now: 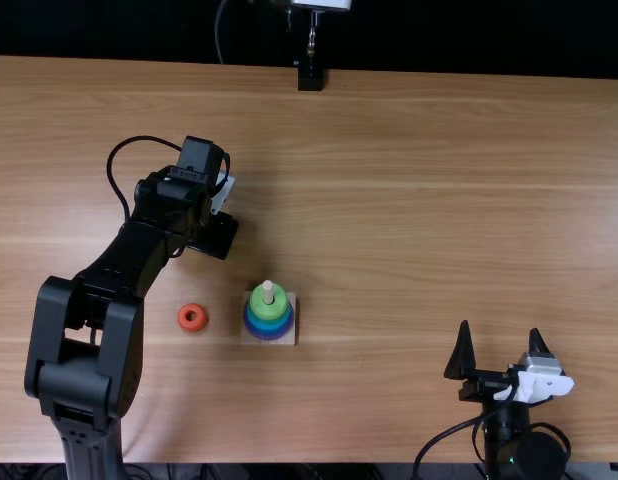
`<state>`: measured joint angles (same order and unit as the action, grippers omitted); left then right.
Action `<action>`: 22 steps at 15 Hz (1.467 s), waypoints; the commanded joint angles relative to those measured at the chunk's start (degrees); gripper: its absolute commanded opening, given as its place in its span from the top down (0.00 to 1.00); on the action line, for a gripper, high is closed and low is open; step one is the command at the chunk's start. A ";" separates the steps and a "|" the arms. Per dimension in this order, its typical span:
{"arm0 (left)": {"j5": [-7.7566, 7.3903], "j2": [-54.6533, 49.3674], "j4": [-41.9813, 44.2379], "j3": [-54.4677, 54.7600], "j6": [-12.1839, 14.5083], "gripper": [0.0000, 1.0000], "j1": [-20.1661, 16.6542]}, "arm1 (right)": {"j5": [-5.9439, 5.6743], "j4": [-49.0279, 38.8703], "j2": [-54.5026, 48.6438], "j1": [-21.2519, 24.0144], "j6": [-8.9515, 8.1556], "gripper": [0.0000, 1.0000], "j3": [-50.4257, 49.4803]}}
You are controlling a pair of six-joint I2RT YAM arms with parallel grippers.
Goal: Build the Hanoi tower: stack the rings onto the peg from bottom to top in this color order: purple, dark blue, light blue, dark green, light green, yellow, orange.
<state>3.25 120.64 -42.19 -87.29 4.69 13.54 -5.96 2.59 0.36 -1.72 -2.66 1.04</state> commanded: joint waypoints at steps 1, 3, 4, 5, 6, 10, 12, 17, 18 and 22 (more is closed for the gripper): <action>-0.19 1.26 0.11 1.24 0.69 0.69 0.35 | 0.37 -0.21 -0.36 0.22 0.23 0.00 -0.42; -0.19 1.26 0.01 1.24 0.69 0.85 0.35 | 0.37 -0.21 -0.36 0.22 0.23 0.00 -0.42; -0.19 1.18 0.01 1.24 0.69 0.94 0.35 | 0.37 -0.21 -0.36 0.22 0.23 0.00 -0.42; -0.08 1.00 0.01 1.24 0.69 1.00 0.35 | 0.37 -0.21 -0.36 0.22 0.23 0.00 -0.42; -0.08 0.83 0.01 1.15 0.69 1.00 0.35 | 0.37 -0.21 -0.36 0.22 0.23 0.00 -0.42; 0.02 -2.60 -2.00 -1.04 0.80 1.00 0.26 | 0.37 -0.21 -0.36 0.22 0.23 0.00 -0.42; -0.08 -4.98 -5.79 -3.15 0.69 1.00 0.26 | 0.37 -0.21 -0.36 0.22 0.23 0.00 -0.42; -0.08 -11.66 -27.31 -12.65 0.27 1.00 1.40 | 0.37 -0.21 -0.36 0.22 0.23 0.00 -0.42; -0.19 -12.89 -30.90 -14.58 0.27 1.00 2.28 | 0.37 -0.21 -0.36 0.22 0.23 0.00 -0.42; -0.29 -17.37 -38.59 -20.64 -2.16 1.00 7.38 | 0.37 -0.21 -0.36 0.22 0.23 0.00 -0.42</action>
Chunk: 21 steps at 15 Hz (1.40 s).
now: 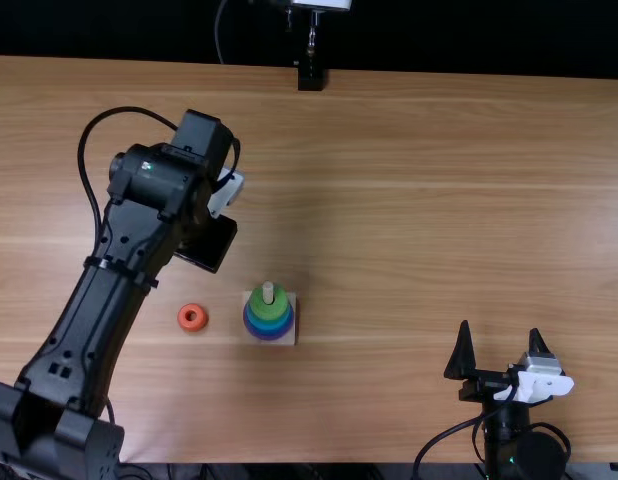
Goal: Build the Hanoi tower: stack the rings onto the peg from bottom to top in this color order: purple, dark blue, light blue, dark green, light green, yellow, orange.
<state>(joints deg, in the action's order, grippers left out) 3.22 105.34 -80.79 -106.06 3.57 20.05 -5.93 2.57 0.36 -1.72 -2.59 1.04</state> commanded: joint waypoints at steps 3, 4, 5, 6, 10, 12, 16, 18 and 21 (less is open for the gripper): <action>-0.17 -3.65 -2.74 -4.86 -6.95 1.00 4.73 | 0.34 -0.19 -0.36 0.22 0.16 0.00 -0.42; -0.17 -3.74 -3.05 -5.21 -8.21 1.00 6.05 | 0.34 -0.19 -0.36 0.22 0.16 0.00 -0.42; -0.17 -4.18 -4.11 -5.21 -9.59 1.00 7.37 | 0.34 -0.19 -0.36 0.22 0.16 0.00 -0.42; -0.17 -5.32 -4.85 -5.21 -11.06 1.00 8.69 | 0.34 -0.19 -0.36 0.22 0.16 0.00 -0.42; -0.17 -5.76 -4.95 -4.95 -13.38 1.00 12.55 | 0.34 -0.19 -0.36 0.22 0.16 0.00 -0.42; -0.27 -5.58 -4.95 -5.03 -13.59 1.00 13.52 | 0.34 -0.19 -0.36 0.22 0.16 0.00 -0.42; -0.17 -5.23 -4.85 -4.86 -15.81 1.00 16.25 | 0.34 -0.19 -0.36 0.22 0.16 0.00 -0.42; -0.17 -4.79 -4.53 -4.86 -15.91 1.00 16.86 | 0.34 -0.19 -0.36 0.13 0.16 0.00 -0.42; -0.17 -3.56 -4.21 -4.77 -15.81 1.00 16.95 | 0.34 -0.19 -0.36 0.22 0.16 0.00 -0.42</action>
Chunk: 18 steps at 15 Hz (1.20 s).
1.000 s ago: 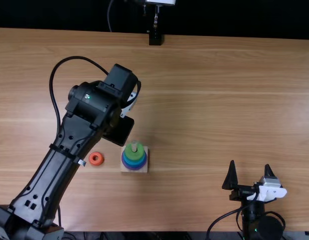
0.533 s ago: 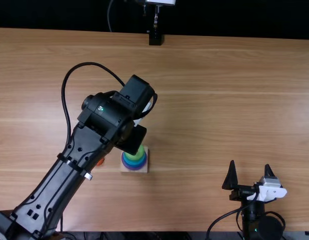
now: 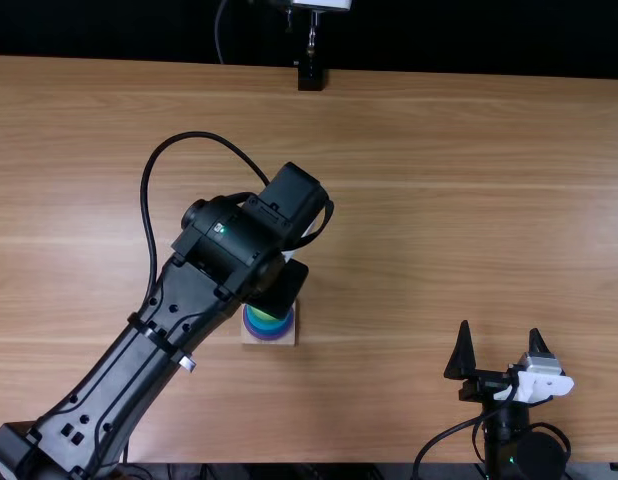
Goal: Build the Hanoi tower: stack the rings onto the peg from bottom to top in this color order: purple, dark blue, light blue, dark green, light green, yellow, orange.
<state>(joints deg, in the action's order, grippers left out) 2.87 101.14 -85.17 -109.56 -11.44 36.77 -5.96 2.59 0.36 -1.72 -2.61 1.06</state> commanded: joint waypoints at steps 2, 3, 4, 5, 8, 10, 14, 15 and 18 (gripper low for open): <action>0.18 0.81 0.47 -0.92 -0.79 1.00 0.14 | 0.37 -0.21 -0.36 0.13 0.19 0.00 -0.44; 0.29 0.90 0.47 -0.48 -0.79 1.00 0.14 | 0.37 -0.21 -0.36 0.13 0.19 0.00 -0.44; 0.29 0.99 0.58 -0.04 -0.79 1.00 0.14 | 0.37 -0.21 -0.36 0.13 0.19 0.00 -0.44; 0.29 1.43 0.69 0.49 -0.79 1.00 0.14 | 0.37 -0.21 -0.36 0.13 0.19 0.00 -0.44; 0.29 2.04 1.85 2.33 -0.79 1.00 0.05 | 0.37 -0.21 -0.36 0.13 0.19 0.00 -0.44; 0.29 2.04 2.69 3.65 -0.79 1.00 -0.04 | 0.37 -0.21 -0.36 0.13 0.19 0.00 -0.44; 0.29 1.95 3.22 5.06 -0.69 1.00 -0.39 | 0.37 -0.21 -0.36 0.13 0.19 0.00 -0.44; 0.29 1.86 3.32 6.02 -0.69 1.00 -0.39 | 0.37 -0.21 -0.36 0.13 0.19 0.00 -0.44; 0.29 1.78 4.06 7.17 -0.69 1.00 -0.39 | 0.37 -0.21 -0.36 0.13 0.19 0.00 -0.44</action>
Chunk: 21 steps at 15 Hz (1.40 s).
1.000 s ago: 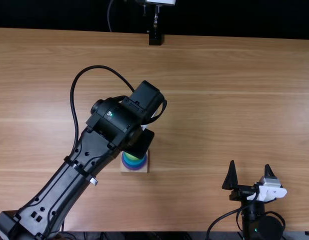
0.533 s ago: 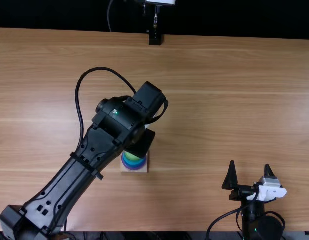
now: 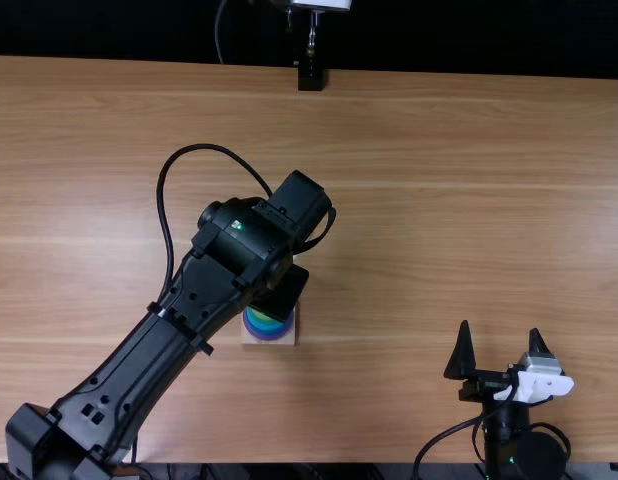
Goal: Build the Hanoi tower: stack the rings onto the peg from bottom to top in this color order: purple, dark blue, light blue, dark green, light green, yellow, orange.
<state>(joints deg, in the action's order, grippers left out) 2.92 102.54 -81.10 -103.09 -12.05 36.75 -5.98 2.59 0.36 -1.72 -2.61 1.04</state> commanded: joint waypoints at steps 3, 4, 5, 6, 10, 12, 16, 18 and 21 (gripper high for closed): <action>0.04 0.47 0.21 0.70 0.14 0.14 -0.54 | 0.39 -0.21 -0.36 0.13 0.19 0.00 -0.42; -0.70 0.47 0.21 0.78 0.03 0.00 -0.81 | 0.39 -0.21 -0.36 0.13 0.19 0.00 -0.42; -2.92 0.55 0.31 0.78 0.24 0.00 -1.51 | 0.39 -0.21 -0.36 0.13 0.19 0.00 -0.42; -4.82 0.55 0.42 0.70 0.35 0.00 -2.04 | 0.39 -0.21 -0.36 0.13 0.19 0.00 -0.42; -5.34 0.29 5.16 -0.36 0.56 0.00 -6.17 | 0.39 -0.21 -0.36 0.13 0.19 0.00 -0.42; -5.45 -0.06 11.70 -0.36 0.77 0.00 -9.07 | 0.39 -0.21 -0.36 0.13 0.19 0.00 -0.42; -4.82 -3.93 20.77 8.52 7.84 0.00 -15.48 | 0.39 -0.21 -0.36 0.13 0.19 0.00 -0.42; -4.92 -6.48 28.47 18.63 9.31 0.00 -19.35 | 0.39 -0.21 -0.36 0.13 0.19 0.00 -0.42; -5.13 -10.70 42.71 34.27 9.21 0.00 -21.11 | 0.39 -0.21 -0.36 0.13 0.19 0.00 -0.42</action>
<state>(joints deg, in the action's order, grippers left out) -1.74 93.89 -37.56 -70.06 -4.01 15.84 -5.98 2.57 0.36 -1.74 -2.63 1.06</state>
